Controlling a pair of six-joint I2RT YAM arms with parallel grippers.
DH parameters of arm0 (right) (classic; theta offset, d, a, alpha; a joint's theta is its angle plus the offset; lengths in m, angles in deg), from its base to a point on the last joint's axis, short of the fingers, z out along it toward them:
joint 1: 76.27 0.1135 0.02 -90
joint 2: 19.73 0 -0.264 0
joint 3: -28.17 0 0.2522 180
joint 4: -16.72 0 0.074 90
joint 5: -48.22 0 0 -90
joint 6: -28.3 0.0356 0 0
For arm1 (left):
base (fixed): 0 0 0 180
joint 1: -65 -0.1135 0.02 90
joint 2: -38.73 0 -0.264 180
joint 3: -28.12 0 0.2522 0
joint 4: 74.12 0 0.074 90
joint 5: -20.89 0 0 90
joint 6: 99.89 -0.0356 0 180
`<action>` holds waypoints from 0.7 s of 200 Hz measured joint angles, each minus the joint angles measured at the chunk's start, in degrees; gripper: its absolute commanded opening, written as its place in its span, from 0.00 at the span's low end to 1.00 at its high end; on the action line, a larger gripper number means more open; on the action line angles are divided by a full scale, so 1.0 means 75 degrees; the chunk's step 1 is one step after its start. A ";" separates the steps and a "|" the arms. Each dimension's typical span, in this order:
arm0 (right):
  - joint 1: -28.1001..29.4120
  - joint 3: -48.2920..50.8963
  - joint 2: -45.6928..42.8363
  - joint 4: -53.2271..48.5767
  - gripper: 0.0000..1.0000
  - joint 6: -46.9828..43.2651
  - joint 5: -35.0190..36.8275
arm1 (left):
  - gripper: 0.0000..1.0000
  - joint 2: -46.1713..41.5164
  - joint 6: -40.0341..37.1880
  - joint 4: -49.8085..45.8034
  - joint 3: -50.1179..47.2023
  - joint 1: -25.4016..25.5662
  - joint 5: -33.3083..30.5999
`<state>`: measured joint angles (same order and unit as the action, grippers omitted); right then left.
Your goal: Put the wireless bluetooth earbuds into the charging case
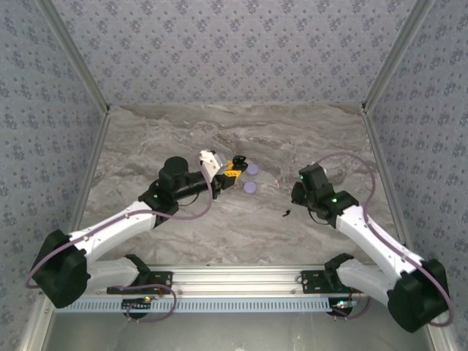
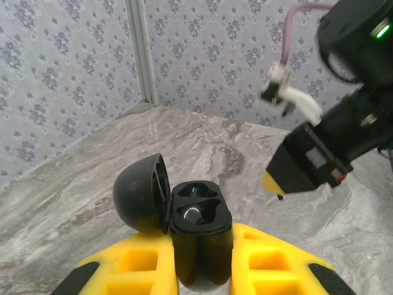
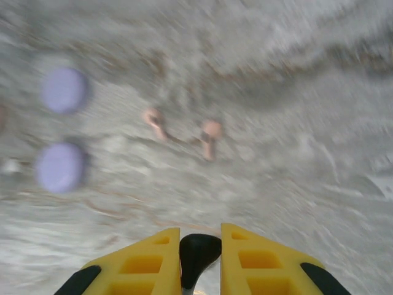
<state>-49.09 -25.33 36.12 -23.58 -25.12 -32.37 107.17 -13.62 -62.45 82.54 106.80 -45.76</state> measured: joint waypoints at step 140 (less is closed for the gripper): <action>0.1944 -0.1781 0.0271 0.2736 0.20 -0.0632 -0.0326 | 0.00 0.0632 0.0571 0.0644 0.0012 0.0044 0.0376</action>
<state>-34.51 -38.69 38.16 -3.06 -29.86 -34.82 111.91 -9.33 -57.62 82.63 107.13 -42.94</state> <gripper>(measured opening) 0.197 0.197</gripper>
